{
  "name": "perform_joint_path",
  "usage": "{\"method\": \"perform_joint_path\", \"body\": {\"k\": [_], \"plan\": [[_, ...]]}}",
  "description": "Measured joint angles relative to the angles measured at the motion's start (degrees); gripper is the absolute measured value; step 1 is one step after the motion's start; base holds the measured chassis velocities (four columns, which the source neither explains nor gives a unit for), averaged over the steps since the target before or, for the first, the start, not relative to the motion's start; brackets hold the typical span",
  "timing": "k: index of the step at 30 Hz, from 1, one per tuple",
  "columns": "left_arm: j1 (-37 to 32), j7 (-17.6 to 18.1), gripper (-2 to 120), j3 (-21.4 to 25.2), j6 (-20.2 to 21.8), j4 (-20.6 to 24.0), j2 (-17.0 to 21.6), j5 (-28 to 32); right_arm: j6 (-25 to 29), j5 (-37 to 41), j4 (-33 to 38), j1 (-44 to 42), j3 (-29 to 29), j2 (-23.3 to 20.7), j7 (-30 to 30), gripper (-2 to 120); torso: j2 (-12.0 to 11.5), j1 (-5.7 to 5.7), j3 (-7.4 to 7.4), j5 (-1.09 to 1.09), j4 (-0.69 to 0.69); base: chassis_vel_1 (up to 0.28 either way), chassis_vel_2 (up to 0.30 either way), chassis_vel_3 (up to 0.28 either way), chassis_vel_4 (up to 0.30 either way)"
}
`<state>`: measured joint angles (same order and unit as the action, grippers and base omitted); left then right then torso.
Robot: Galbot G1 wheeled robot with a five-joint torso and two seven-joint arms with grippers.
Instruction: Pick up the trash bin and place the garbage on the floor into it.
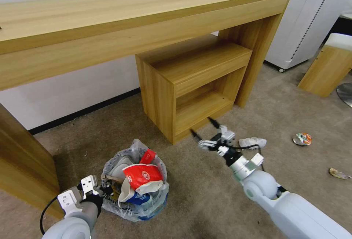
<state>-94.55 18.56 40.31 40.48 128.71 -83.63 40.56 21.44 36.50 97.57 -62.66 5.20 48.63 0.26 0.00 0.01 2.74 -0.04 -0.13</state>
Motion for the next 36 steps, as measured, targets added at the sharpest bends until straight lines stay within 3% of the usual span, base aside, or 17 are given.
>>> {"method": "perform_joint_path", "body": {"k": [3, 20, 36], "plan": [[0.1, -0.1, 0, -0.2, 0.0, 0.0, 0.4, 0.1, -1.2, -1.4, -2.0, -2.6, 3.3, 0.0, 3.5, 100, 0.0, 0.0, 0.0, 0.0, 0.0, 0.0, 0.0, 0.0, 0.0], [-0.2, -0.9, 0, -1.5, -0.5, 0.3, 0.4, -1.1, -1.5, -4.3, -2.6, -12.1, 12.1, 2.1, 6.0, 100, 0.0, 0.0, 0.0, -0.01, 0.0, 0.0, 0.0, 0.0, 0.0], [0.3, -1.0, 0, -1.8, -0.8, -0.6, 0.9, -1.7, -1.5, -7.0, -4.5, -12.8, 12.8, 3.8, 6.3, 100, 0.0, 0.0, 0.0, -0.01, 0.0, 0.0, 0.0, 0.0, 0.0]]}}
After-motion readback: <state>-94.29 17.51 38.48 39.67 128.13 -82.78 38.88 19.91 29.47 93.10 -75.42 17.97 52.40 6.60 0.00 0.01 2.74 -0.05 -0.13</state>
